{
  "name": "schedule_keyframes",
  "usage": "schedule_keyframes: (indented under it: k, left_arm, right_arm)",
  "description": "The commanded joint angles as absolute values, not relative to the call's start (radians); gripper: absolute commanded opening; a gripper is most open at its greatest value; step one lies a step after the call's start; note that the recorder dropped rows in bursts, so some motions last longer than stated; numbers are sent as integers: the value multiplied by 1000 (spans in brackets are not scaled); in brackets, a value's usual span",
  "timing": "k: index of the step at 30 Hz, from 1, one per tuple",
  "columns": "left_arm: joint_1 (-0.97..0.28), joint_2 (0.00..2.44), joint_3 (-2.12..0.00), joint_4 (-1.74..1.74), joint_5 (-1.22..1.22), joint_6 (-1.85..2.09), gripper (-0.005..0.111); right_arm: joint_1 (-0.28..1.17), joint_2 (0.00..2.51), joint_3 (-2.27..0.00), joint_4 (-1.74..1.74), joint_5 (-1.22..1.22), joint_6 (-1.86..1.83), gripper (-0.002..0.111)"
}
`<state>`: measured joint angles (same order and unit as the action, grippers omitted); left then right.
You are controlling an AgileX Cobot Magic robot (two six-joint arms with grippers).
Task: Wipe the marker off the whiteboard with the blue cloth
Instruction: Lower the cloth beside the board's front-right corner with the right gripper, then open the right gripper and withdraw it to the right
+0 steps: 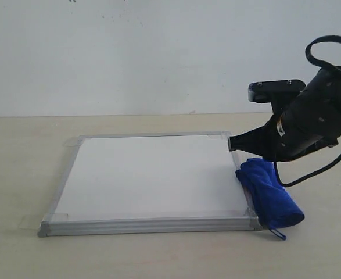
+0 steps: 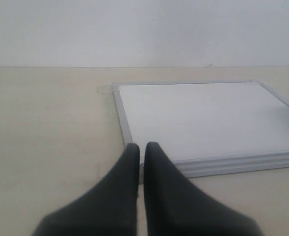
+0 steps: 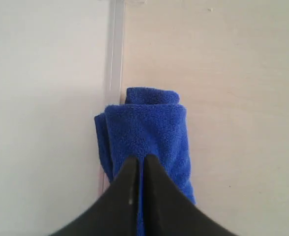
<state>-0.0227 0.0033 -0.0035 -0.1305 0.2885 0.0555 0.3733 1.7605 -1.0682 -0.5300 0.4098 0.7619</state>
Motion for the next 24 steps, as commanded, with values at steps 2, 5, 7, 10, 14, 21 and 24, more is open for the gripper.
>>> schedule_keyframes:
  k: [2, 5, 7, 10, 14, 21, 24]
  left_arm:
    - [-21, 0, 0, -131, 285, 61, 4]
    - [-21, 0, 0, -131, 285, 61, 4]
    - [-21, 0, 0, -131, 285, 61, 4]
    - [-21, 0, 0, -131, 285, 61, 4]
    - [-21, 0, 0, -131, 285, 61, 4]
    - [-21, 0, 0, -131, 285, 61, 4]
    - [-21, 0, 0, -131, 285, 61, 4]
  right_arm:
    - [369, 1780, -1070, -542, 471, 750, 0]
    - [369, 1834, -1070, -531, 482, 750, 0]
    - [369, 1867, -1070, -517, 482, 750, 0]
    - [369, 1908, -1070, -472, 473, 741, 0]
    - [369, 1944, -1070, -451, 451, 671, 0]
    - [369, 1770, -1070, -454, 456, 678, 0]
    - [369, 1697, -1061, -454, 446, 682, 0]
